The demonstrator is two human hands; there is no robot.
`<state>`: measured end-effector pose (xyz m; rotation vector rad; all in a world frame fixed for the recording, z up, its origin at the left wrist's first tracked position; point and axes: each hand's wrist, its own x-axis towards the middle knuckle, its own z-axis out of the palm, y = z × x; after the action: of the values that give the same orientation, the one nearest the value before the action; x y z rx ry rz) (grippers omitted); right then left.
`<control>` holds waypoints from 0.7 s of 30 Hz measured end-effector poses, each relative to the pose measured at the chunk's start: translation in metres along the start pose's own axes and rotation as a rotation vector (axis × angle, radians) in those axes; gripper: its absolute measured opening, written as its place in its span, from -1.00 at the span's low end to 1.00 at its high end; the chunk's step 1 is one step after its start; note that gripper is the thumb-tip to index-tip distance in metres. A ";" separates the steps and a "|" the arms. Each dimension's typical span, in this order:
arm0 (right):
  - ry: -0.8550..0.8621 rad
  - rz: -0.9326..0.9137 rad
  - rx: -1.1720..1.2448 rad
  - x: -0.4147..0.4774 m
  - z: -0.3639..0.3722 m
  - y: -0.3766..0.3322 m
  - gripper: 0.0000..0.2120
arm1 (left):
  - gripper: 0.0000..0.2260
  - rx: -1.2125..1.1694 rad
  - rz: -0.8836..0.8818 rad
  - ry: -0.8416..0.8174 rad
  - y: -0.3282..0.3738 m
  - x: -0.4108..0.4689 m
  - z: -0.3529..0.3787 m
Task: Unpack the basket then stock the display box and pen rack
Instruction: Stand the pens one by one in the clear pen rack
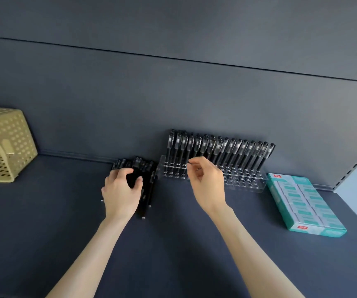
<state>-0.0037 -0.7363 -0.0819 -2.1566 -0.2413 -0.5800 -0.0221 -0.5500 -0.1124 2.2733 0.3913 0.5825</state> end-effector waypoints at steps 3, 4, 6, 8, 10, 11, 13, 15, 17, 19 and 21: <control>-0.117 0.036 -0.037 -0.009 0.030 -0.013 -0.88 | -0.64 0.042 -0.056 -0.041 -0.018 0.008 -0.016; -0.145 0.051 -0.051 -0.011 0.040 -0.016 -0.88 | -0.60 0.066 -0.070 -0.060 -0.023 0.012 -0.020; -0.180 0.084 -0.084 -0.014 0.060 -0.022 -0.87 | -0.53 0.119 -0.085 -0.105 -0.032 0.021 -0.025; -0.196 0.136 -0.151 -0.016 0.080 -0.028 -0.81 | -0.46 0.134 -0.077 -0.161 -0.041 0.032 -0.029; -0.189 0.207 -0.246 -0.017 0.096 -0.033 -0.71 | -0.42 0.127 -0.042 -0.231 -0.050 0.041 -0.032; -0.172 0.236 -0.285 -0.018 0.104 -0.035 -0.68 | -0.42 0.115 -0.020 -0.263 -0.055 0.046 -0.034; -0.116 0.277 -0.339 -0.020 0.116 -0.039 -0.67 | -0.42 0.088 0.016 -0.317 -0.063 0.056 -0.036; -0.068 0.329 -0.377 -0.020 0.124 -0.041 -0.67 | -0.43 0.086 0.027 -0.377 -0.066 0.066 -0.038; -0.056 0.385 -0.427 -0.020 0.130 -0.044 -0.67 | -0.46 0.092 0.013 -0.448 -0.068 0.074 -0.040; -0.052 0.442 -0.444 -0.018 0.133 -0.046 -0.68 | -0.59 0.069 -0.008 -0.499 -0.070 0.082 -0.042; -0.014 0.491 -0.394 -0.017 0.136 -0.048 -0.70 | -0.67 0.038 -0.025 -0.532 -0.072 0.088 -0.043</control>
<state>0.0069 -0.5988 -0.1272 -2.4741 0.4225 -0.3442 0.0231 -0.4373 -0.1133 2.3444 0.1655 -0.0541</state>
